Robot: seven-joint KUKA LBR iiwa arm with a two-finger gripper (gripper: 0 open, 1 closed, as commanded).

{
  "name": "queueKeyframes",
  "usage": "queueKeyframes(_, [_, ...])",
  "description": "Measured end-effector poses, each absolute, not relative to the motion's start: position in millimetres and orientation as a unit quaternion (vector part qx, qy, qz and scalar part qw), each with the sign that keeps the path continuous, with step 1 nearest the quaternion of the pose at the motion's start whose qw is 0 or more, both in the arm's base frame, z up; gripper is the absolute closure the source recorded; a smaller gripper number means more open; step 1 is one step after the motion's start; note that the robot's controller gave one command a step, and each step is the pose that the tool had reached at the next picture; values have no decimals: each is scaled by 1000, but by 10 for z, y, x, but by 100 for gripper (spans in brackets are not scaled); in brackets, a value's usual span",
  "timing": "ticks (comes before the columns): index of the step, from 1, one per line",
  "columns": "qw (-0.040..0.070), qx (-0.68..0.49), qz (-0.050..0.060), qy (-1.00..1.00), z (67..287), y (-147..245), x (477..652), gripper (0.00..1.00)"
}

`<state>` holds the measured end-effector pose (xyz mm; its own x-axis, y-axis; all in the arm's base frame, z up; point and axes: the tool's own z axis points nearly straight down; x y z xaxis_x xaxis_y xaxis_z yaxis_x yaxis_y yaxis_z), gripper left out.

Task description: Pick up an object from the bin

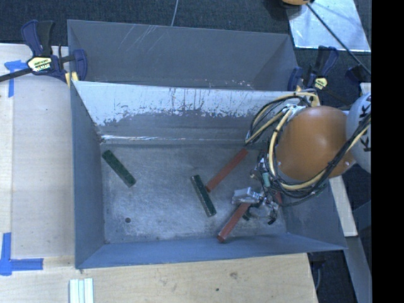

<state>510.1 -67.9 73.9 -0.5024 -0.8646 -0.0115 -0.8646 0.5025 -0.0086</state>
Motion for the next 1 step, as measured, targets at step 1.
queueKeyframes(1, [6, -499, 0, 867, 772, -674, 5095, 100])
